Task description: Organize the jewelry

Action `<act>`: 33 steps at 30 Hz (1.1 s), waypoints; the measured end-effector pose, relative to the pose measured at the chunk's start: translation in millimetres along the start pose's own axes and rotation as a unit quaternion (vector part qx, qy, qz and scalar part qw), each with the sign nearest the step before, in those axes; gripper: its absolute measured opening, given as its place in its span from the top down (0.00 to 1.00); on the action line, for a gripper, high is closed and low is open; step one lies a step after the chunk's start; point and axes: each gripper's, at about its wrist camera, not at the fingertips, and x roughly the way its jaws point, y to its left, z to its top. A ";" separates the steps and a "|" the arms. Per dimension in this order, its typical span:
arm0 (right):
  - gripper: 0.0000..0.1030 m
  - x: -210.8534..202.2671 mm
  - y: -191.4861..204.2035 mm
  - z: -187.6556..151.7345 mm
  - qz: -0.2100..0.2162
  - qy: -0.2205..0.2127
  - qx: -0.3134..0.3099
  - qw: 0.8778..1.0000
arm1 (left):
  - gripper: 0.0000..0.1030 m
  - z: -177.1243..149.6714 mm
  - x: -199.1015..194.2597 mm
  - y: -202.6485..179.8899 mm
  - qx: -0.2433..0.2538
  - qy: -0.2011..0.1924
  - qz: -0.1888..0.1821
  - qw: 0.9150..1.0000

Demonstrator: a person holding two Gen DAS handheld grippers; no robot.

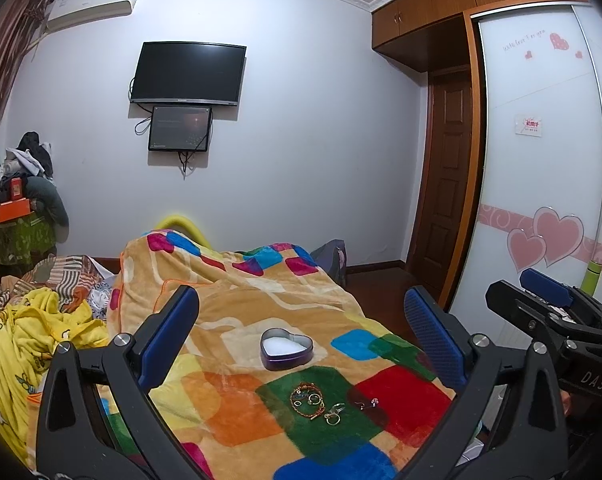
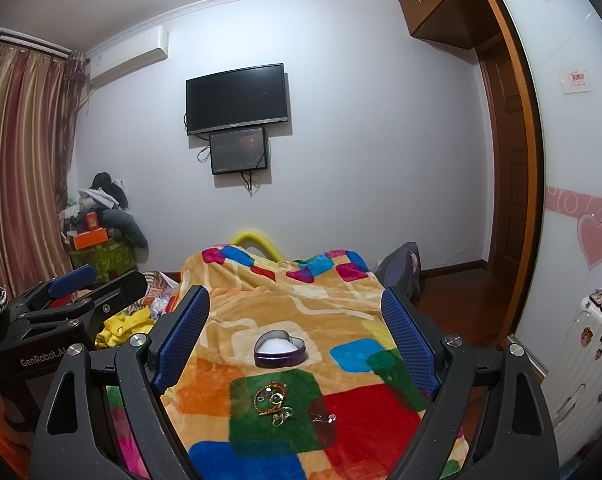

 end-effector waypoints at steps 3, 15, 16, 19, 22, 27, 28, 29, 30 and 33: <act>0.17 0.5 0.1 -0.4 0.000 0.000 0.000 1.000 | 0.00 -0.2 0.2 -0.4 0.000 0.000 0.001 1.000; 0.17 0.0 3.6 -3.0 0.002 0.001 -0.002 1.000 | 0.00 -2.5 0.2 -1.1 -0.002 0.000 0.001 1.000; 0.17 0.0 4.4 -3.9 0.002 0.001 -0.003 1.000 | 0.00 -2.8 0.2 -1.2 -0.003 0.001 0.001 1.000; 0.17 -0.1 5.9 -1.7 0.004 0.002 -0.005 1.000 | 0.00 -2.7 0.5 -0.8 -0.004 0.002 0.001 1.000; 0.17 0.4 7.0 -2.4 0.004 0.003 -0.005 1.000 | 0.00 -2.5 0.4 -0.1 -0.004 0.001 0.003 1.000; 0.17 -0.1 5.5 0.4 0.005 0.004 -0.005 1.000 | 0.00 -1.2 1.0 3.8 -0.010 0.003 0.003 1.000; 0.17 -0.3 5.4 0.3 0.006 0.004 -0.005 1.000 | 0.00 -0.8 1.6 4.4 -0.010 0.003 0.003 1.000; 0.17 -0.4 5.4 0.2 0.006 0.004 -0.005 1.000 | 0.00 -0.6 1.8 4.8 -0.010 0.003 0.003 1.000; 0.17 -0.2 5.2 0.4 0.006 0.004 -0.005 1.000 | 0.00 -0.7 2.0 5.0 -0.010 0.003 0.004 1.000; 0.17 -0.2 5.4 0.4 0.006 0.005 -0.005 1.000 | 0.00 -0.9 2.2 5.8 -0.011 0.003 0.004 1.000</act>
